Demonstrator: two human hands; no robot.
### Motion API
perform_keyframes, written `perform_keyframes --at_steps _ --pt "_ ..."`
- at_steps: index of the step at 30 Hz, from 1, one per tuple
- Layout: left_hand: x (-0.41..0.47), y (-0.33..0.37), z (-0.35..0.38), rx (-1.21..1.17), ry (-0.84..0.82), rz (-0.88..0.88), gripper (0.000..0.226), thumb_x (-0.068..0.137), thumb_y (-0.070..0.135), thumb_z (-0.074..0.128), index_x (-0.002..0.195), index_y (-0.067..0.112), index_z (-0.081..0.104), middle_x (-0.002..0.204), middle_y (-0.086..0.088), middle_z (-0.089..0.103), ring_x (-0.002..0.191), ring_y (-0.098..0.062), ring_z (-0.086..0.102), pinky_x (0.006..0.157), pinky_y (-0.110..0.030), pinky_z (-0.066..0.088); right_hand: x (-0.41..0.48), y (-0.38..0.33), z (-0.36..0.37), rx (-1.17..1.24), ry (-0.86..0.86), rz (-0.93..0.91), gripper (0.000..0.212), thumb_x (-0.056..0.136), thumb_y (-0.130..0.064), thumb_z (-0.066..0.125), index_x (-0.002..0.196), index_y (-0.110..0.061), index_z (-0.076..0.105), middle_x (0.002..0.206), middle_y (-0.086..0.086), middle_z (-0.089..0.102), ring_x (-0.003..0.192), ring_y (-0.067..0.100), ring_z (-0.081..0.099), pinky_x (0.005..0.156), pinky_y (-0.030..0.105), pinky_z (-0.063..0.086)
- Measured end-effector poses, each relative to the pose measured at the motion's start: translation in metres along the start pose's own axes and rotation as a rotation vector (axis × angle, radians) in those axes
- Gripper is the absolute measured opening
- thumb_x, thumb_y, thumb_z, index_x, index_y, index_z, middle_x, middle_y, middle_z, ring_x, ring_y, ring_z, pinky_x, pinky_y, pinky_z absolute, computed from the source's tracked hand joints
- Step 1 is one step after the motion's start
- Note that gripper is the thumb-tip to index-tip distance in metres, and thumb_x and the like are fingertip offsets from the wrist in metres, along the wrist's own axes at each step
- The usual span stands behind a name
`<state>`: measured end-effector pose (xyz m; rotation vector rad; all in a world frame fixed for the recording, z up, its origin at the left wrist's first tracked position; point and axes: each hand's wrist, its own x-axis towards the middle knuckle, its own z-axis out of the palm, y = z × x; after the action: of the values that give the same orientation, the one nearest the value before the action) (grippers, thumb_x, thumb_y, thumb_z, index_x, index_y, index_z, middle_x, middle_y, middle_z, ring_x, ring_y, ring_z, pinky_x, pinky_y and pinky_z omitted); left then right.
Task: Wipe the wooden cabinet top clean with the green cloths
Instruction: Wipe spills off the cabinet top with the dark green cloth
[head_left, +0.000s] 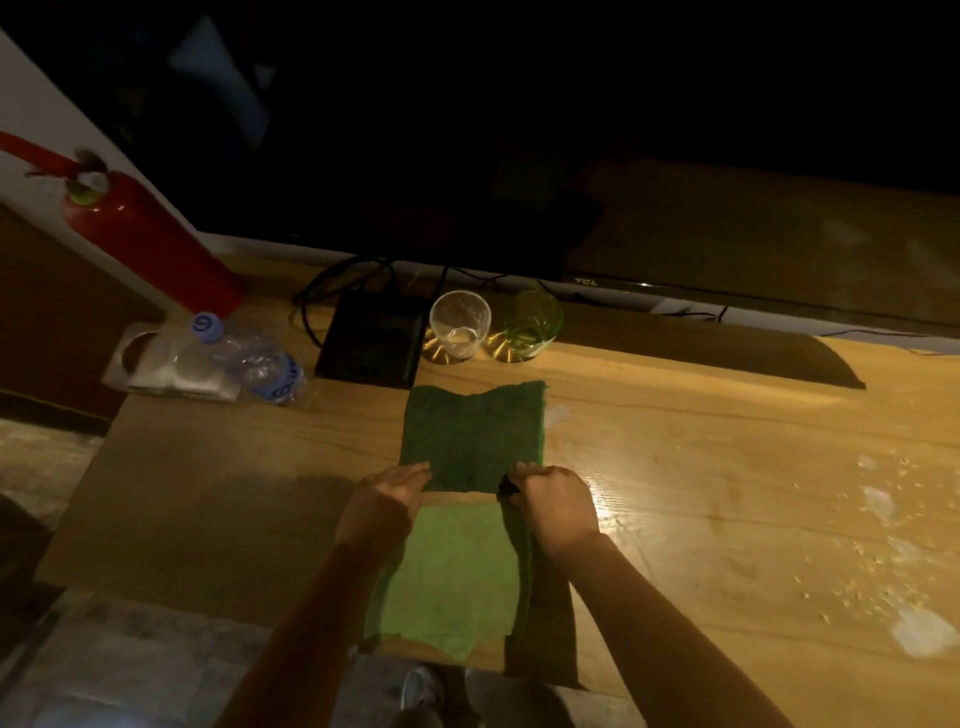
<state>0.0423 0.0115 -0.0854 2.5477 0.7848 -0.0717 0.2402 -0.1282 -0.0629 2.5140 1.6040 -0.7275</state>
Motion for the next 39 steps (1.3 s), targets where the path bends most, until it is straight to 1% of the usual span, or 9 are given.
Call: perform_keyframes --at_steps 3,7,10,12,14,18,26,34,39 --pt "0.006 -0.007 0.004 0.041 0.024 -0.037 0.033 0.084 -0.002 0.07 0.117 -0.001 0.068 0.12 -0.018 0.068 0.109 -0.034 0.065 0.096 -0.038 0.046 -0.003 0.004 0.003 -0.021 0.027 -0.013 0.033 0.095 -0.012 0.052 0.128 -0.015 0.053 0.116 0.008 0.067 0.096 0.031 0.066 0.079 0.037 0.049" --pt "0.013 -0.006 -0.004 0.013 -0.004 0.038 0.025 0.092 0.012 0.054 0.108 0.002 0.071 0.105 -0.017 0.072 0.092 -0.032 0.071 0.082 -0.037 0.058 -0.005 0.002 0.001 0.011 0.003 -0.025 0.036 0.091 -0.008 0.055 0.127 -0.014 0.054 0.112 0.011 0.068 0.096 0.032 0.065 0.084 0.04 0.049" --pt "0.018 0.007 -0.022 0.026 -0.127 -0.226 0.023 0.1 0.022 0.05 0.119 0.02 0.061 0.1 -0.002 0.063 0.084 -0.018 0.058 0.071 -0.031 0.047 -0.006 0.009 -0.014 0.217 0.003 0.051 0.024 0.097 -0.017 0.053 0.12 -0.02 0.061 0.104 0.011 0.068 0.094 0.031 0.063 0.079 0.039 0.051" --pt "0.02 0.017 -0.038 -0.027 -0.07 -0.259 0.019 0.1 0.023 0.05 0.115 0.02 0.061 0.093 -0.001 0.063 0.078 -0.015 0.057 0.066 -0.031 0.044 -0.007 0.02 -0.033 0.297 0.043 0.061 0.022 0.099 -0.023 0.052 0.118 -0.021 0.062 0.106 0.009 0.066 0.097 0.027 0.061 0.08 0.036 0.049" --pt "0.02 0.032 -0.062 -0.07 0.047 -0.181 0.014 0.099 0.022 0.051 0.109 0.02 0.061 0.09 -0.002 0.065 0.075 -0.015 0.059 0.064 -0.032 0.046 -0.012 0.033 -0.059 0.317 0.107 0.038 0.025 0.098 -0.024 0.054 0.122 -0.024 0.062 0.108 0.005 0.066 0.1 0.023 0.06 0.083 0.035 0.048" --pt "0.025 0.066 -0.118 -0.02 0.062 -0.031 0.007 0.098 0.022 0.054 0.103 0.023 0.06 0.085 0.005 0.059 0.071 -0.006 0.055 0.058 -0.022 0.04 -0.039 0.054 -0.115 0.272 0.194 -0.012 0.026 0.098 -0.022 0.057 0.123 -0.023 0.064 0.113 0.004 0.069 0.105 0.024 0.06 0.093 0.04 0.05" --pt "-0.019 0.154 -0.175 0.201 0.11 0.235 0.014 0.094 0.022 0.058 0.106 0.031 0.058 0.093 0.008 0.054 0.08 -0.006 0.048 0.067 -0.025 0.037 -0.166 0.073 -0.161 0.231 0.311 0.053 0.023 0.094 -0.022 0.064 0.116 -0.025 0.067 0.098 -0.01 0.064 0.094 0.01 0.059 0.076 0.023 0.045" --pt "-0.107 0.246 -0.179 0.175 0.241 0.372 0.023 0.095 0.016 0.057 0.115 0.026 0.063 0.109 0.002 0.063 0.1 -0.018 0.058 0.081 -0.04 0.054 -0.322 0.072 -0.167 0.098 0.437 0.129 0.019 0.096 -0.023 0.061 0.113 -0.025 0.071 0.093 -0.008 0.065 0.084 0.011 0.058 0.073 0.026 0.051" --pt "-0.143 0.295 -0.153 0.051 0.131 0.433 0.022 0.093 0.014 0.06 0.104 0.032 0.066 0.099 0.011 0.057 0.095 -0.01 0.055 0.075 -0.022 0.042 -0.407 0.085 -0.162 0.085 0.414 0.187 0.023 0.094 -0.018 0.064 0.115 -0.021 0.072 0.103 -0.002 0.07 0.091 0.014 0.06 0.08 0.028 0.051"
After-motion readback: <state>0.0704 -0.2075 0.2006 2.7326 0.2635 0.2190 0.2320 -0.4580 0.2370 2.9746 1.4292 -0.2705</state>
